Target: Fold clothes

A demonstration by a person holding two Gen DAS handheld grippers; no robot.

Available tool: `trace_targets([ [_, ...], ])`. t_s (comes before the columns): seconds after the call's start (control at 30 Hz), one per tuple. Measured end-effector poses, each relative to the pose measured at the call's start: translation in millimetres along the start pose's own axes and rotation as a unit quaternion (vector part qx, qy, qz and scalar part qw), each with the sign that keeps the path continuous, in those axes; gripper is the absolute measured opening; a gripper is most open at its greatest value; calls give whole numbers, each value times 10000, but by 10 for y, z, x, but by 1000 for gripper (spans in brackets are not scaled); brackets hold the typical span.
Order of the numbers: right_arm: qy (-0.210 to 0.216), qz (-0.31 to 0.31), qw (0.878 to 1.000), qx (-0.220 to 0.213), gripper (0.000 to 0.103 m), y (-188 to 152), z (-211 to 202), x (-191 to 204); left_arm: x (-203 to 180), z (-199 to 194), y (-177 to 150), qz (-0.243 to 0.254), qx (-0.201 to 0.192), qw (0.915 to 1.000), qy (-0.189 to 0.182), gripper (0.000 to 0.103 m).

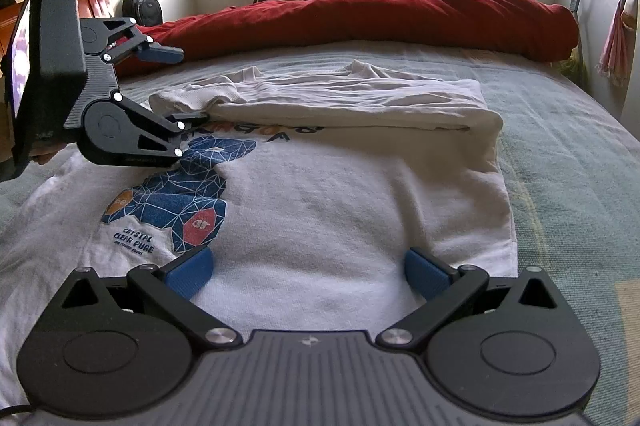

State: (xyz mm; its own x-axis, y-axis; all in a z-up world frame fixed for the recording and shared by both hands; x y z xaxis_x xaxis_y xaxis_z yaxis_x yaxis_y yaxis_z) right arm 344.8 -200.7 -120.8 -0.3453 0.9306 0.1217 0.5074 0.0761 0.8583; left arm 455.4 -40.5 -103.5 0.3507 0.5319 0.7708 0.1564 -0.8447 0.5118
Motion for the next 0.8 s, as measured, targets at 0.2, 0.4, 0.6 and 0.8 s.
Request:
trace_targets([
  [0.2, -3, -3, 10000, -1, 103, -1, 2, 0, 184, -24, -32, -28, 7, 9999, 126, 72],
  [0.4, -7, -2, 10000, -3, 103, -1, -1, -1, 221, 138, -14, -218, 133, 9996, 142, 59],
  [0.6, -9, 0, 10000, -8, 103, -3, -2, 1, 758, 238, -277, -2069, 482, 9760, 487, 61],
  [0.8, -20, -8, 10000, 0, 103, 3, -5, 1, 1188, 244, -836, -3861, 932, 9168, 419, 61],
])
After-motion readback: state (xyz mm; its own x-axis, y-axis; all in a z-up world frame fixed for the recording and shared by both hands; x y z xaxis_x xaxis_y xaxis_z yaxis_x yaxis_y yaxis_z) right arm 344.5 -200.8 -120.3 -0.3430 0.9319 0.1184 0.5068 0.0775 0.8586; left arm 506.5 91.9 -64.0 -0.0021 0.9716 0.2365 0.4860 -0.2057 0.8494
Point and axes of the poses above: each gripper's, at about its wrist camera, not at the fingertips, and z roughly the way its jaws point, x to its left, y to its top, the point moved 7 cm from there along z, roughly the way its jaws point, and after that the axes turned 7 degrees about -x, right-handed, at the moved point
